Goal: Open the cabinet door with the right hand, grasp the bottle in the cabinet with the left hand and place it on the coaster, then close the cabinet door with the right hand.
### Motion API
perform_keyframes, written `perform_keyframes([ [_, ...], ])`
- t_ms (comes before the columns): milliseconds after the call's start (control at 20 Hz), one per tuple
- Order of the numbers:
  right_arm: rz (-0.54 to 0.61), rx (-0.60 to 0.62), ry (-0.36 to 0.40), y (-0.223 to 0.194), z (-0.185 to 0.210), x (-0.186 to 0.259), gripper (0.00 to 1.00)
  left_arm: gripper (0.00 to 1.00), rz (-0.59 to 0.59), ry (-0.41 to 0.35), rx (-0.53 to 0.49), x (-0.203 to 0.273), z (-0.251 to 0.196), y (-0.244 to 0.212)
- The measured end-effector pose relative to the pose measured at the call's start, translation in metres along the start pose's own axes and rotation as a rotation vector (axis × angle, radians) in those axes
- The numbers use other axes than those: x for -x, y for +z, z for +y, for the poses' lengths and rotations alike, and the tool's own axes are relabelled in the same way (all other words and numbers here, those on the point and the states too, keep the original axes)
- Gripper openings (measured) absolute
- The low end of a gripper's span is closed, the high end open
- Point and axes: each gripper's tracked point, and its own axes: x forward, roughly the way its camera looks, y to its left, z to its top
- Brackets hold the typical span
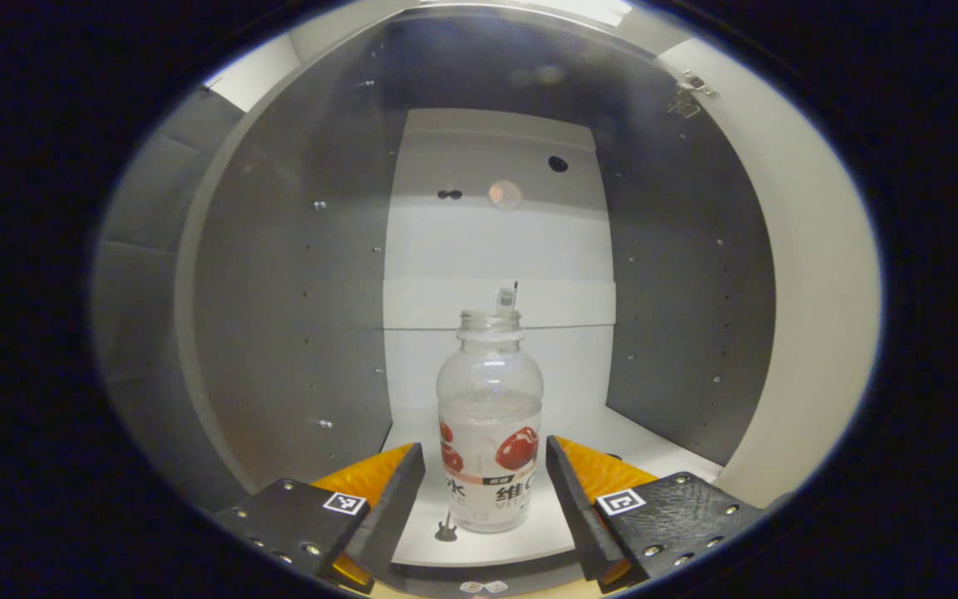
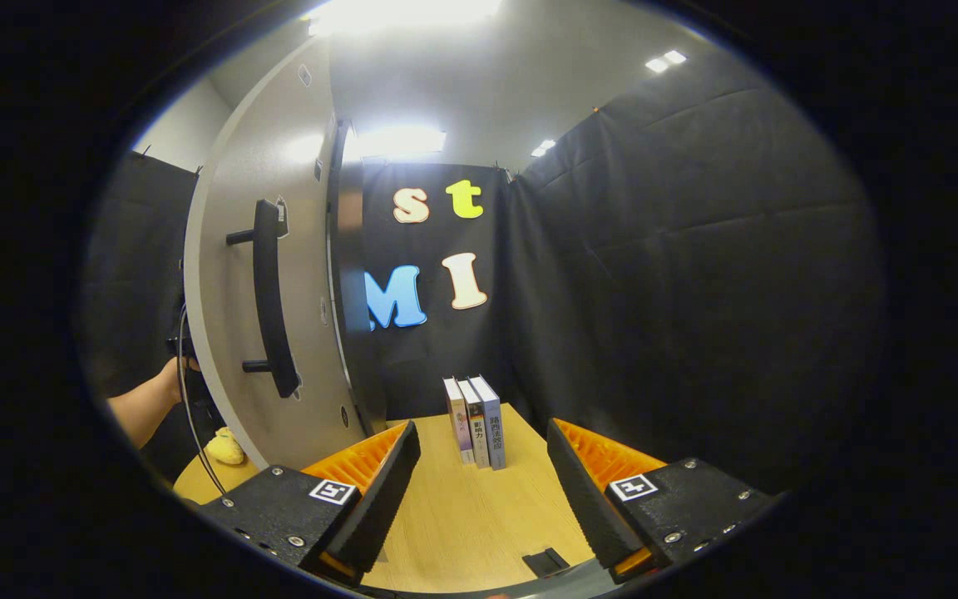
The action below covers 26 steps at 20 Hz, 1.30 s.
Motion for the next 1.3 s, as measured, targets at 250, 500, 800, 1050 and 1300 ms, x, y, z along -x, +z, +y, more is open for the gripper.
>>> perform_keyframes([
  [250,-0.008,0.004,-0.006,0.000,0.001,-0.004,0.95,0.77,-0.014,0.030,-0.033,-0.017,0.003,0.000],
  [500,-0.004,-0.002,0.005,-0.003,-0.001,-0.008,0.95,0.71,-0.043,0.018,0.025,0.001,0.005,0.014],
  [800,-0.016,0.025,0.064,0.000,0.001,-0.008,0.95,0.71,-0.111,-0.001,0.037,0.069,0.001,0.034],
  [1050,-0.029,0.005,0.122,0.003,0.000,-0.007,0.95,0.71,-0.160,0.007,0.030,0.131,0.000,0.039],
  [1300,-0.040,-0.028,0.163,0.002,-0.006,-0.008,0.95,0.66,-0.156,0.030,-0.007,0.197,0.000,0.019],
])
